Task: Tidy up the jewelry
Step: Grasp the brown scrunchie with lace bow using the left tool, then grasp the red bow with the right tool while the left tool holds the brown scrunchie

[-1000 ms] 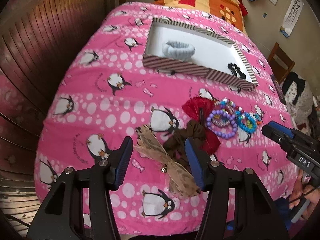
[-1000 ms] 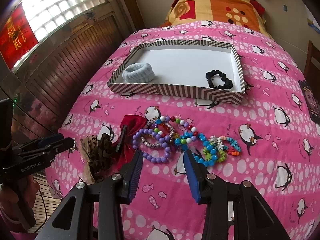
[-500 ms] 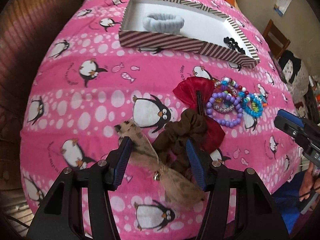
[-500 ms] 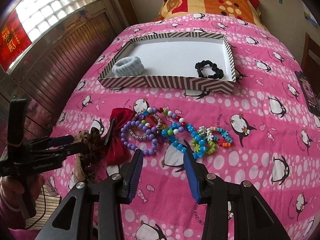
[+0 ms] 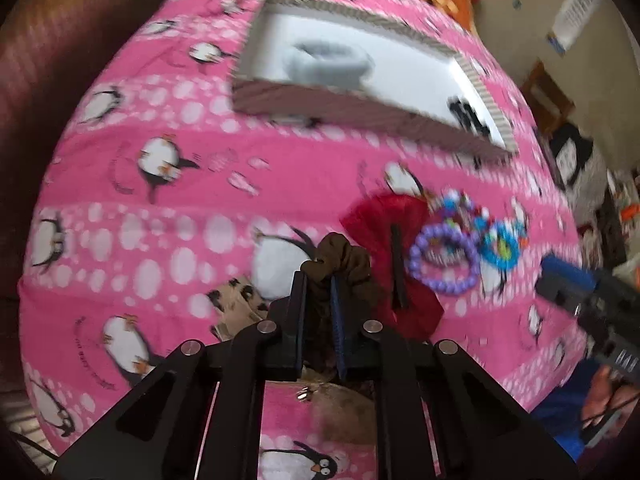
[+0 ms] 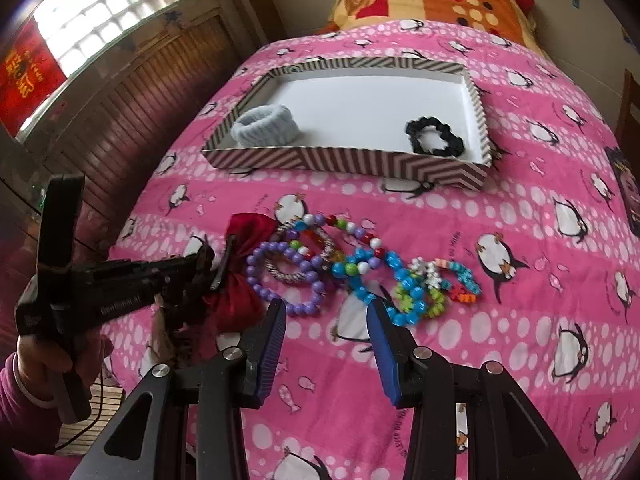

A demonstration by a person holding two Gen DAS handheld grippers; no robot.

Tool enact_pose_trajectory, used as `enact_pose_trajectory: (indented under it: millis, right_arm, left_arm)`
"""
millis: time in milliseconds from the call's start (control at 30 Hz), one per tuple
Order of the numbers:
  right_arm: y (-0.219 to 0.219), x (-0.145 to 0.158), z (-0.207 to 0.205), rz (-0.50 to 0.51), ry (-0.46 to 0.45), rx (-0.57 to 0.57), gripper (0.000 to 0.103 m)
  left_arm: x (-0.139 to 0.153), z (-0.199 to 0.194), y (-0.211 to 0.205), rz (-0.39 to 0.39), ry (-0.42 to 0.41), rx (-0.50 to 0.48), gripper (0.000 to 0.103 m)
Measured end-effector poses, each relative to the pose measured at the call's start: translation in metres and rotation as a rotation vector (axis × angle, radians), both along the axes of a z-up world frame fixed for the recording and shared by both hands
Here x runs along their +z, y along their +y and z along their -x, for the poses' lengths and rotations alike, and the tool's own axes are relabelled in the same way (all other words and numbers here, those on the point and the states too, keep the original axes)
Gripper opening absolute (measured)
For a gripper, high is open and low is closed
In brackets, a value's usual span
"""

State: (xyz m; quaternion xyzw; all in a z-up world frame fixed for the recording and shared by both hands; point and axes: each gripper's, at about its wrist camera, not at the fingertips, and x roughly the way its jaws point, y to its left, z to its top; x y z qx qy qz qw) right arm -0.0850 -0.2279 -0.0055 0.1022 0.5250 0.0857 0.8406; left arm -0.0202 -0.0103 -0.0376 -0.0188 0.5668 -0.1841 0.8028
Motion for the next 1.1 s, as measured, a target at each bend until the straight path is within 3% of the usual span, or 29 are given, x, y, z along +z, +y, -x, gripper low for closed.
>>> enact_pose_trajectory:
  millis: [267,400,500,733,1100]
  right_arm:
    - [0.039,-0.006,-0.013,-0.119,-0.005,0.118,0.040]
    - [0.067,-0.009,-0.023,-0.115,-0.022,0.188,0.038]
    - [0.084,-0.013,-0.033,-0.102,-0.021,0.238,0.029]
    - [0.095,-0.028,-0.053,-0.101,0.018,0.246,0.028]
    - [0.109,-0.042,-0.066,-0.066,0.055,0.251,0.028]
  left_arm:
    - [0.022,-0.017,0.040,0.043,-0.044,0.158,0.008]
    - [0.031,-0.017,0.055,0.065,-0.063,0.215,0.008]
    - [0.041,-0.013,0.058,0.081,-0.084,0.226,0.008]
    - [0.071,-0.004,0.066,0.130,-0.145,0.226,0.008]
    - [0.063,-0.004,0.077,0.097,-0.110,0.253,0.008]
